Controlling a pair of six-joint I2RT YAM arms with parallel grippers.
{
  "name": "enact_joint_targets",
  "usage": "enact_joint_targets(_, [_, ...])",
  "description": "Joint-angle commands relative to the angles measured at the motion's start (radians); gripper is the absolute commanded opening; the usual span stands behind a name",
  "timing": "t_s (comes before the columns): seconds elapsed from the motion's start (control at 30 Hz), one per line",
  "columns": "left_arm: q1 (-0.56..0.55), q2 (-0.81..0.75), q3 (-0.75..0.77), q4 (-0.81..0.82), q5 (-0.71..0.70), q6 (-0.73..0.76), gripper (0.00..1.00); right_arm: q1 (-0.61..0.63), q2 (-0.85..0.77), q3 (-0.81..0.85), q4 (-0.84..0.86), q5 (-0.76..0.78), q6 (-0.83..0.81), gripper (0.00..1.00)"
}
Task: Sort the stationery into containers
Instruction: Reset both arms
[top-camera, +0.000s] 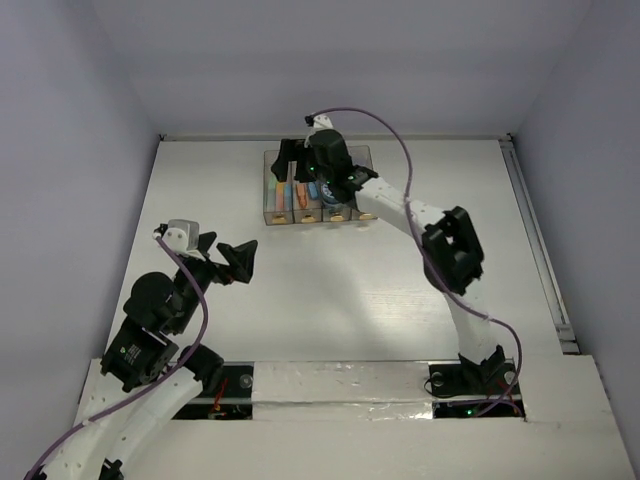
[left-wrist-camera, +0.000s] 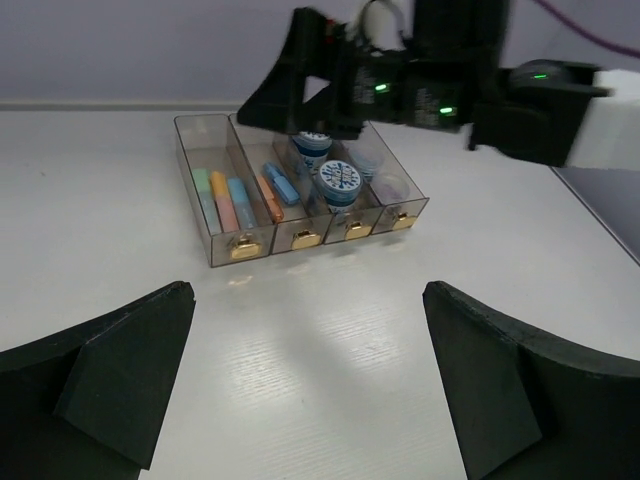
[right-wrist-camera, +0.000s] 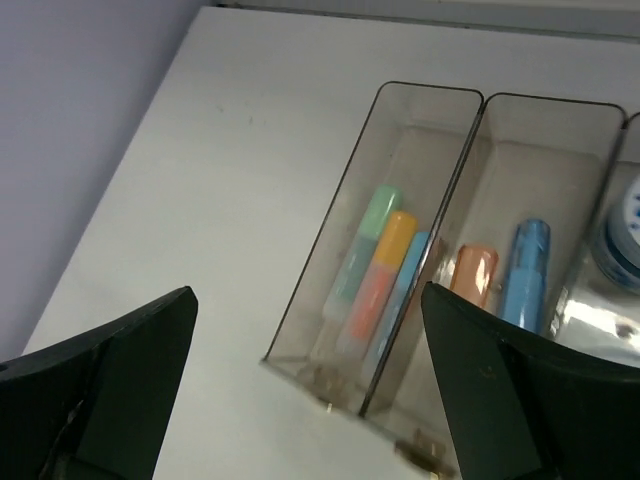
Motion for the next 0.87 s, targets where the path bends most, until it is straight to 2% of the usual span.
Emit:
enact_joint_targets(0.0, [0.004, -0.014, 0.004, 0.038, -0.037, -0.005, 0.99, -0.004, -0.298, -0.196, 0.198, -0.01, -0.034, 1.0])
enact_joint_targets(0.03, [0.004, -0.019, 0.005, 0.035, -0.049, -0.005, 0.99, -0.004, -0.428, -0.373, 0.234, -0.01, -0.028, 1.0])
enact_joint_targets(0.1, [0.004, -0.024, 0.007, 0.035, -0.058, -0.003, 0.99, -0.004, -0.563, -0.555, 0.336, -0.009, -0.009, 1.0])
enact_joint_targets(0.13, [0.004, -0.025, 0.008, 0.038, -0.063, -0.003, 0.99, -0.004, -0.696, -0.723, 0.363, 0.008, -0.006, 0.99])
enact_joint_targets(0.2, [0.004, -0.018, 0.014, 0.039, -0.069, -0.002, 0.99, -0.004, -0.829, -0.867, 0.406, 0.031, -0.018, 1.0])
enact_joint_targets(0.27, [0.004, -0.008, 0.031, 0.041, -0.098, -0.002, 0.99, -0.004, -1.014, -1.005, 0.356, 0.042, -0.052, 1.0])
enact_joint_targets(0.33, [0.004, -0.005, 0.066, 0.061, -0.126, -0.005, 0.99, -0.004, -1.075, -1.035, 0.293, 0.074, -0.069, 1.0])
enact_joint_targets(0.37, [0.004, 0.002, 0.08, 0.072, -0.129, -0.005, 0.99, -0.004, -1.257, -1.114, 0.248, 0.088, -0.074, 1.0])
enact_joint_targets(0.43, [0.004, 0.021, 0.14, 0.099, -0.125, -0.012, 0.99, -0.004, -1.456, -1.192, 0.216, 0.163, -0.068, 1.0])
enact_joint_targets(0.6, [0.004, 0.045, 0.237, 0.127, -0.097, -0.022, 0.99, -0.004, -1.79, -1.291, 0.15, 0.348, -0.075, 1.0])
enact_joint_targets(0.73, [0.004, 0.027, 0.226, 0.135, -0.092, -0.029, 0.99, -0.004, -1.909, -1.352, 0.111, 0.43, -0.072, 1.0])
enact_joint_targets(0.83, [0.004, 0.033, 0.217, 0.121, -0.077, -0.054, 0.99, -0.004, -1.893, -1.357, 0.096, 0.392, -0.068, 1.0])
